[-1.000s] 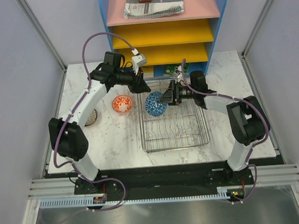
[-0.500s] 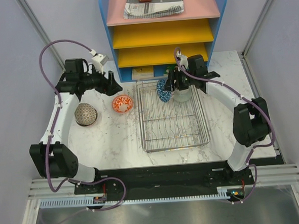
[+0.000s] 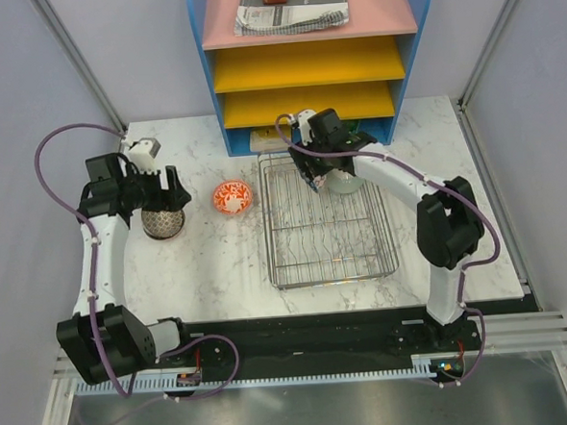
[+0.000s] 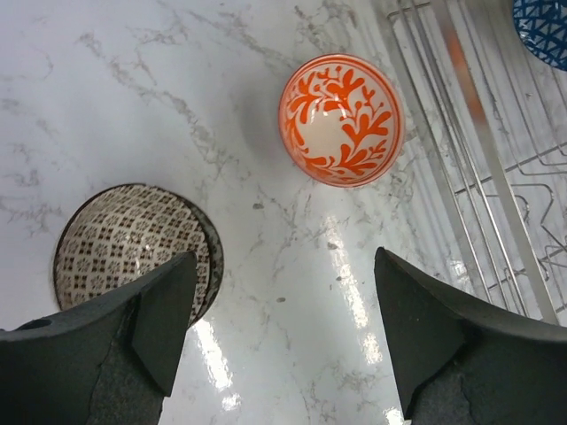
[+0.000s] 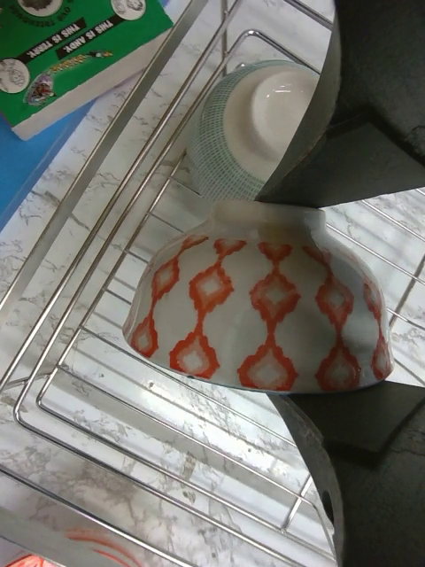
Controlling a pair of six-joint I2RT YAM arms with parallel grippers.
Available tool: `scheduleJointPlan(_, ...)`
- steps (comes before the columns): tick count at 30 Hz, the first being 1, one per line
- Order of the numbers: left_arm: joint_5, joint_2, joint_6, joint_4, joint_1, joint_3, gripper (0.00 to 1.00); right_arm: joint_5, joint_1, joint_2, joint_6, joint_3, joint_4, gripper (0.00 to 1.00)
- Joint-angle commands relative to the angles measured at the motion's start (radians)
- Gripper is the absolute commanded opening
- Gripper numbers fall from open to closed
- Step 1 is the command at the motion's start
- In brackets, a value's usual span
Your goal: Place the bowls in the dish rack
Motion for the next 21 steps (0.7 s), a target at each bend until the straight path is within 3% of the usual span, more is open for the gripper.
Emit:
scheduleJointPlan(1, -0.047, -0.072, -0.022, -0.002, 0.086, -0.041, 0.88, 0.217, 0.068, 0.043, -0.132, 0.112, -0.020, 0.00)
scheduleJointPlan(12, 0.073, -0.081, 0.017, -0.019, 0.316, -0.126, 0.88, 0.522, 0.195, 0.173, -0.301, 0.198, -0.017, 0.00)
scheduleJointPlan(21, 0.120, -0.104, 0.038, -0.022, 0.385, -0.156, 0.88, 0.698, 0.279, 0.262, -0.439, 0.218, 0.037, 0.00)
